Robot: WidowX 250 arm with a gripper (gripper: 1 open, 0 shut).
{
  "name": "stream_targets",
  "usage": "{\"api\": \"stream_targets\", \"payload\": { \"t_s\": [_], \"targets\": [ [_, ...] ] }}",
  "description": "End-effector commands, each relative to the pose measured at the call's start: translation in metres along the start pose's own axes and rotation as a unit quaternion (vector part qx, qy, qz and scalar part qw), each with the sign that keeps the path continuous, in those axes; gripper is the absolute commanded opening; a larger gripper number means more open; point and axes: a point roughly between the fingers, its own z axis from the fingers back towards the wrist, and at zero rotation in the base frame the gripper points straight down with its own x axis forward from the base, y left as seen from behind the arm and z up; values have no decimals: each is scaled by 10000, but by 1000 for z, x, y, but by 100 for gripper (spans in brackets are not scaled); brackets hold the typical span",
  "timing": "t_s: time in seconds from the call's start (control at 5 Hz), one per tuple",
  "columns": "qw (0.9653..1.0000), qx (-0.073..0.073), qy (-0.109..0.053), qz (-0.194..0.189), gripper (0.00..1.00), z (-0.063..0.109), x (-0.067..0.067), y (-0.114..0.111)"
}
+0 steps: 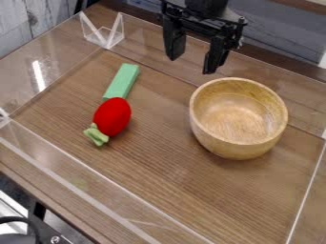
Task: Put the green block in the brown bowl
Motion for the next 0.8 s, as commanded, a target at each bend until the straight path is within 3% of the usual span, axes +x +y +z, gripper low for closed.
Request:
{"api": "stream_targets", "payload": {
  "t_s": [0.0, 0.2, 0.4, 0.6],
  "targets": [
    [9996, -21, 78, 275, 100, -6, 1, 12],
    [9983, -44, 142, 569, 100, -11, 1, 26],
    [9941, -101, 49, 1083, 100, -13, 1, 48],
    [9869, -134, -34, 1608, 100, -16, 0, 71]
  ]
}}
